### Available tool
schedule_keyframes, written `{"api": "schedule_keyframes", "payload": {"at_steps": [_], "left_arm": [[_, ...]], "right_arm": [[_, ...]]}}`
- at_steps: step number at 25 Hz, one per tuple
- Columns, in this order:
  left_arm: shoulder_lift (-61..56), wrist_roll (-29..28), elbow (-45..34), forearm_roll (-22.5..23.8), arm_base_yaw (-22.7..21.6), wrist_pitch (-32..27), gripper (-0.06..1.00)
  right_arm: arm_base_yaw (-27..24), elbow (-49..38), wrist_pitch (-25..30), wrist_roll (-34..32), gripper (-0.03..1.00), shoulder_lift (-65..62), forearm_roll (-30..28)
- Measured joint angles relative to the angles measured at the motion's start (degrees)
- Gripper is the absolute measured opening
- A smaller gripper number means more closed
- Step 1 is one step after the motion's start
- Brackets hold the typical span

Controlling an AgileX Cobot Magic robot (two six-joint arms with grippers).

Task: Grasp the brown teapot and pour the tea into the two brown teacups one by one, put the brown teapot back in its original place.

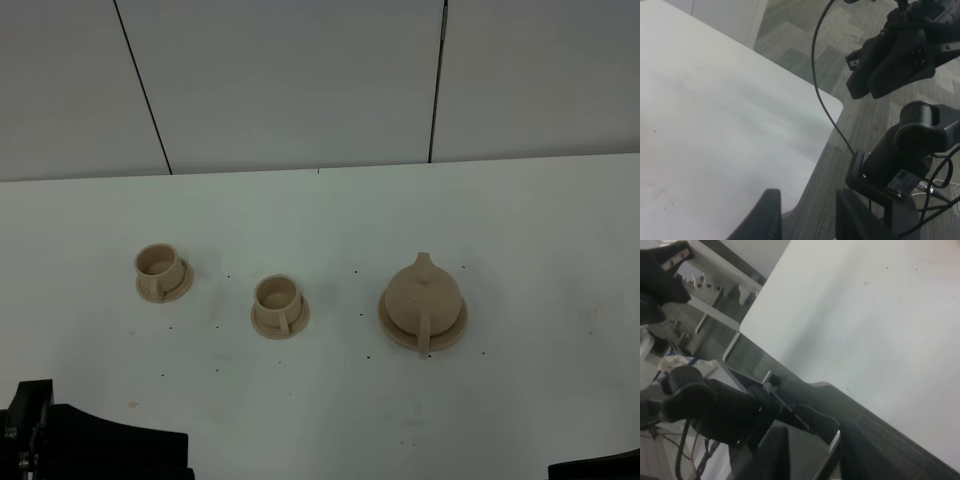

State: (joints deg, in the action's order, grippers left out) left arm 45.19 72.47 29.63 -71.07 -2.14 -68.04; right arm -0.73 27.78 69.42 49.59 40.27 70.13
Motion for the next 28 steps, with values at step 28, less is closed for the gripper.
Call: {"api": "schedule_keyframes", "payload": {"at_steps": [28], "left_arm": [[0.00,0.00,0.00,0.00,0.00,0.00,0.33]], "right_arm": [[0.00,0.00,0.00,0.00,0.24,0.00,0.00]]}}
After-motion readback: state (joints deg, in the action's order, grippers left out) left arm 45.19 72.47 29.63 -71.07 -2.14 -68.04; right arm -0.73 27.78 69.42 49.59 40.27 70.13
